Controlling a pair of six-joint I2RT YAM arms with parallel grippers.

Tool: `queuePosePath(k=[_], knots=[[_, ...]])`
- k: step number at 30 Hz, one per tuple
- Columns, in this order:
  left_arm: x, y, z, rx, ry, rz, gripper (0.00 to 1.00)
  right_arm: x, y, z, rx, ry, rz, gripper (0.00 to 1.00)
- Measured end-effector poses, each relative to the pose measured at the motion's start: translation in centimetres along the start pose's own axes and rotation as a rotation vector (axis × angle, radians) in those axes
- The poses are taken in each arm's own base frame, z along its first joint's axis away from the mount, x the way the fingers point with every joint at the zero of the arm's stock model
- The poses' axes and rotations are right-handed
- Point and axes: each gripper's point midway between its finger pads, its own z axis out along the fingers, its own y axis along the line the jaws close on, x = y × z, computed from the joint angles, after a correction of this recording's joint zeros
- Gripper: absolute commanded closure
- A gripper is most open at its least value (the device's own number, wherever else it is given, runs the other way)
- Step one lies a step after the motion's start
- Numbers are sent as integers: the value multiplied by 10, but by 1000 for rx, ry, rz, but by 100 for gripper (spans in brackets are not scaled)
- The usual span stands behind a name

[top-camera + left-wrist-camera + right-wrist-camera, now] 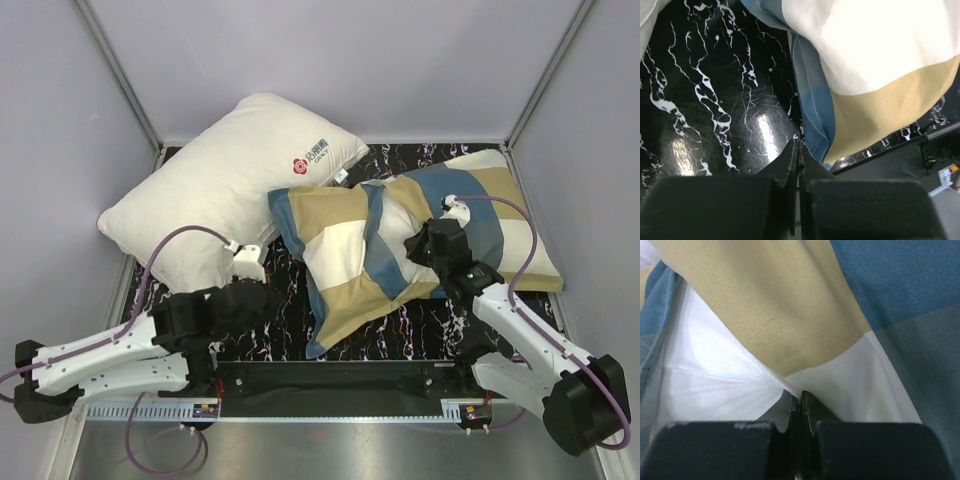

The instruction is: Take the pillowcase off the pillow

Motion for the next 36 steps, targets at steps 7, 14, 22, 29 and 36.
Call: queuePosePath(k=[7, 14, 22, 29, 36], knots=[[-66, -72, 21, 48, -82, 109, 1, 2, -2, -4, -6, 1, -2, 100], [-152, -118, 96, 47, -152, 114, 1, 5, -3, -15, -25, 6, 8, 100], [-112, -104, 189, -41, 21, 224, 39, 5, -8, -29, -24, 10, 8, 100], [-110, -104, 195, -30, 29, 236, 100, 7, -14, -29, 2, 16, 0, 100], [-114, -91, 172, -4, 8, 205, 100, 15, -16, -22, 18, 47, -2, 100]])
